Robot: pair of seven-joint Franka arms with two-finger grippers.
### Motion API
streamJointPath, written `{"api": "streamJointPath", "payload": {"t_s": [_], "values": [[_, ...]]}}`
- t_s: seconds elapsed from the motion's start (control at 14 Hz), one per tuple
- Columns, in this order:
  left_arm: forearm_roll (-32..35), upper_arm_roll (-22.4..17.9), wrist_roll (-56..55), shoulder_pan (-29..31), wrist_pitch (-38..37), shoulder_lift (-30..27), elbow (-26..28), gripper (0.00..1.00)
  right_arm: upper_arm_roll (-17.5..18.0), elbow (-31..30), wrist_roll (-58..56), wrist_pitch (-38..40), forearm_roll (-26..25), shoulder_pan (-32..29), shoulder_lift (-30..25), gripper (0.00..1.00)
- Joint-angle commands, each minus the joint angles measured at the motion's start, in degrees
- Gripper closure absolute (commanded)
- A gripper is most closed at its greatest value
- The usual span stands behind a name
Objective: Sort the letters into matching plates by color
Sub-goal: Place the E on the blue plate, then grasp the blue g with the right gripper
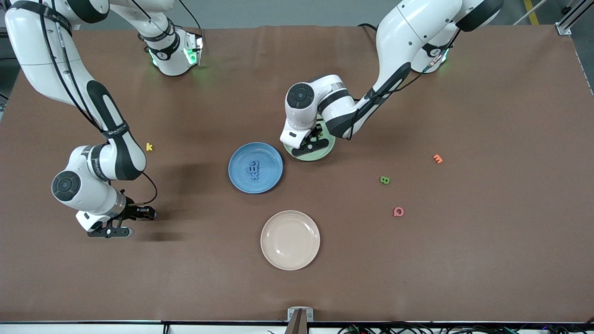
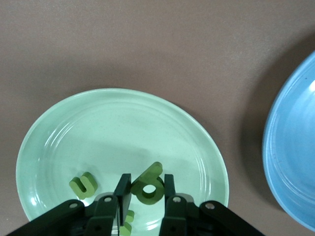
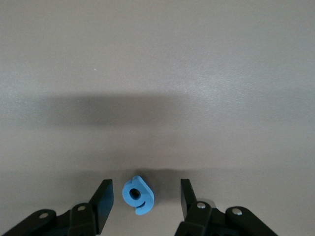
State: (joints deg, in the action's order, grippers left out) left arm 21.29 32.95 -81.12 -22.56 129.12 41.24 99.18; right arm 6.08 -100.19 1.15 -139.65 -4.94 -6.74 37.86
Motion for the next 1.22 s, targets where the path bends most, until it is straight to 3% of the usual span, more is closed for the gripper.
{"api": "streamJointPath", "payload": {"t_s": [0.0, 0.29, 0.36, 0.43, 0.5, 0.72, 0.79, 1.0, 1.15], "values": [[0.2, -0.7, -0.3, -1.7, -0.9, 1.0, -2.2, 0.81, 1.0, -0.1, 0.1, -0.6, -1.1, -0.5, 1.5, 0.36], [0.2, -1.4, -0.3, -2.7, -0.9, 1.6, -2.2, 0.77, 1.0, -2.5, 0.5, -2.4, -1.1, 0.1, 1.5, 0.36], [0.2, -1.4, -0.1, -2.6, -0.9, 1.6, -2.2, 0.55, 1.0, -2.5, 0.5, -2.2, -1.1, 0.1, 1.5, 0.36], [0.2, -1.4, -0.1, -2.5, -0.8, 1.5, -2.2, 0.20, 0.9, -2.5, 0.5, -2.1, -1.1, 0.1, 1.5, 0.38], [0.2, -1.4, 0.2, -2.1, -0.8, 1.1, -2.2, 0.13, 1.0, -2.6, 0.4, -1.9, -1.1, 0.1, 1.5, 0.48], [0.0, -1.3, 0.9, -0.2, -0.9, -0.3, -1.6, 0.09, 0.9, -2.6, 0.4, -1.6, -1.1, 0.0, 1.5, 0.89], [-0.2, -1.2, 1.9, 1.2, -1.0, -0.9, -1.3, 0.09, 0.9, -2.6, 0.5, -1.6, -1.1, 0.1, 1.5, 0.99], [-1.9, 0.0, 8.8, 6.0, -1.2, -6.8, 4.3, 0.08, 1.1, -2.3, 1.5, -0.9, -1.1, 0.2, 0.8, 1.00], [-3.5, 2.4, 13.3, 10.9, -1.2, -10.1, 8.4, 0.08, 2.4, -0.8, 8.2, 6.6, -1.0, 1.5, -0.9, 1.00]]}}
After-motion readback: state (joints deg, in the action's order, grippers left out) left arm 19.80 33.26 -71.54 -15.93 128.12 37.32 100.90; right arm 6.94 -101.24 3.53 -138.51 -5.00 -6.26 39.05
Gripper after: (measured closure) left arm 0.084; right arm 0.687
